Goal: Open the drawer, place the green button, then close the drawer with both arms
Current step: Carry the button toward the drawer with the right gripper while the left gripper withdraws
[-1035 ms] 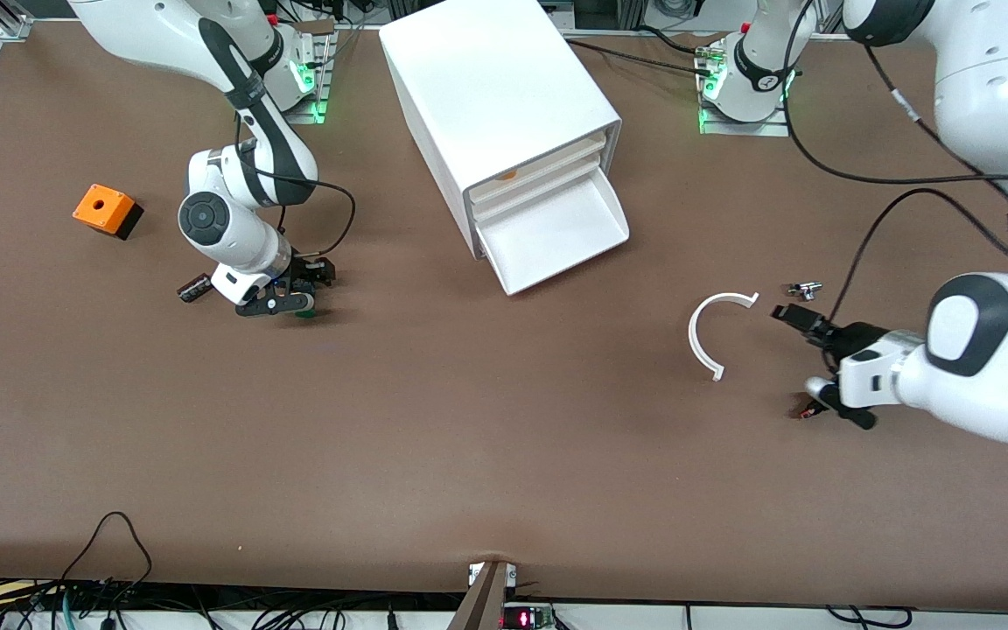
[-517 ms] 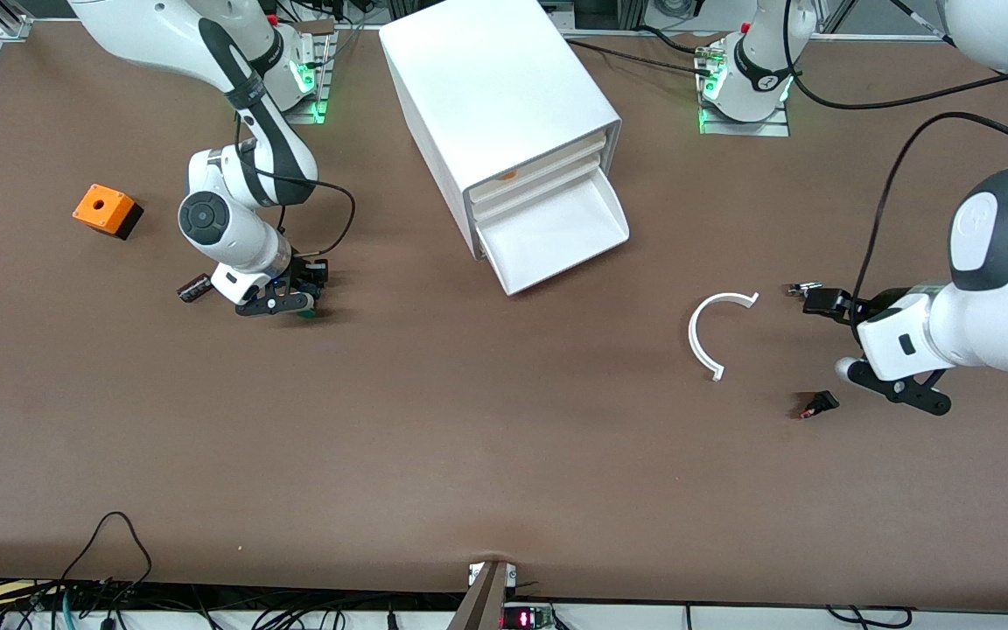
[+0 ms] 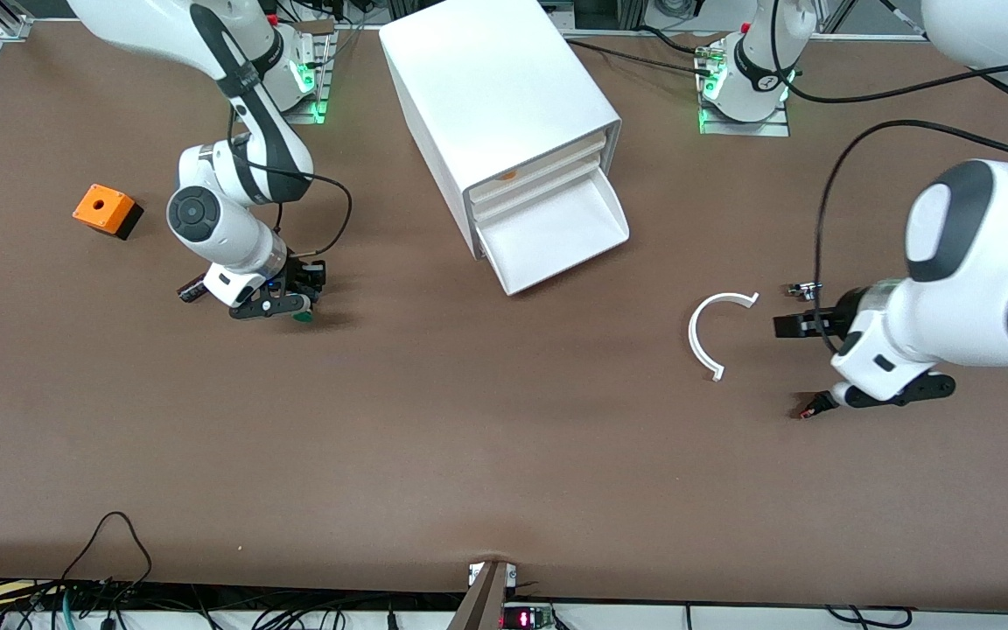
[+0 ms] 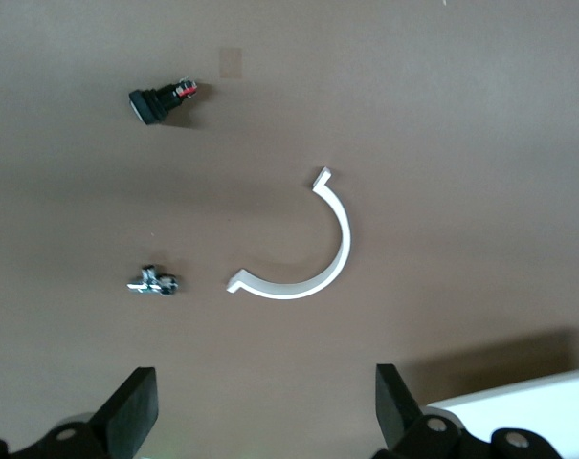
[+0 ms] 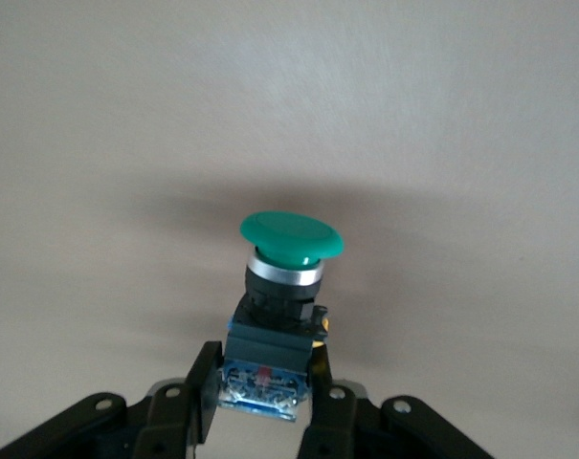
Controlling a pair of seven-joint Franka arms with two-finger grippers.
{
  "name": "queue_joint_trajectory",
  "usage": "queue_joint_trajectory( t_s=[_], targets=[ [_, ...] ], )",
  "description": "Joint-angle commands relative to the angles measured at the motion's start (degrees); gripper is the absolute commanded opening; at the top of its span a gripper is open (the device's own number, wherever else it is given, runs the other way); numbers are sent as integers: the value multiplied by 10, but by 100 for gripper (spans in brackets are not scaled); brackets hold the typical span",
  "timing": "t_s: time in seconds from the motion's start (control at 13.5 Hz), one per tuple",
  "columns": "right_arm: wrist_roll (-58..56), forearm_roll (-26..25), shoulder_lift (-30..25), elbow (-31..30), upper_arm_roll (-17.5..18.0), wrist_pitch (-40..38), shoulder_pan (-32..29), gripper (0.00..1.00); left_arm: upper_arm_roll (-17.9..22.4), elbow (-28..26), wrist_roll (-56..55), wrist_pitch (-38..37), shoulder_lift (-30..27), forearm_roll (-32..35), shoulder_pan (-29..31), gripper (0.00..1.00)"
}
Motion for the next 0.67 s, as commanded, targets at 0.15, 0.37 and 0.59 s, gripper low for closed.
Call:
queue_joint_trajectory(
  t_s=[0.15, 0.37, 0.59],
  targets=[
    [86, 14, 32, 246, 8, -229, 53, 0, -5, -77, -55, 43, -45, 10, 0, 100],
    [211, 77, 98, 368, 9, -252, 131, 0, -8, -85, -59, 41, -49, -13, 2, 100],
    [354, 75, 177, 470, 9, -244, 214, 0, -8, -86, -56, 41, -48, -14, 2, 100]
  ],
)
